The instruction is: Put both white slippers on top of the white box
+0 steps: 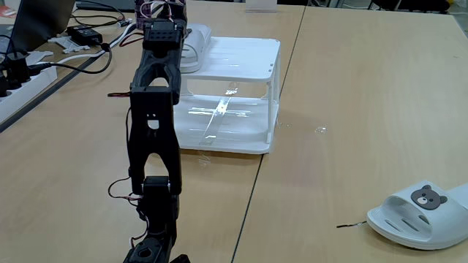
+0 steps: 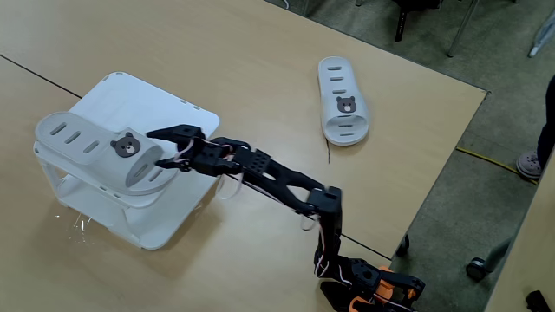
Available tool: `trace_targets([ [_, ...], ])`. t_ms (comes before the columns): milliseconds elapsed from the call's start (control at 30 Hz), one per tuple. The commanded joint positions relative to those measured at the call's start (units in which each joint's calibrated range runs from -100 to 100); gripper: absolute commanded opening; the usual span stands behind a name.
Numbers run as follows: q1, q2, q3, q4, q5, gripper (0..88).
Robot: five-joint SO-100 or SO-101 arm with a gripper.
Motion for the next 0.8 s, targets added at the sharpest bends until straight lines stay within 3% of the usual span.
trace_targets([
  [0, -0.41, -19.57, 13.78, -0.46, 0.42, 30.2],
  [400, 2.55, -58.78, 55.55, -2.96, 0.42, 27.9],
  [533, 4.03, -62.40, 68.99, -18.66, 0.42, 21.1],
  [633, 3.62, -63.49, 78.55, -36.87, 0.42, 0.4],
  [767, 3.70, -63.24, 92.53, -59.39, 0.42, 0.8],
])
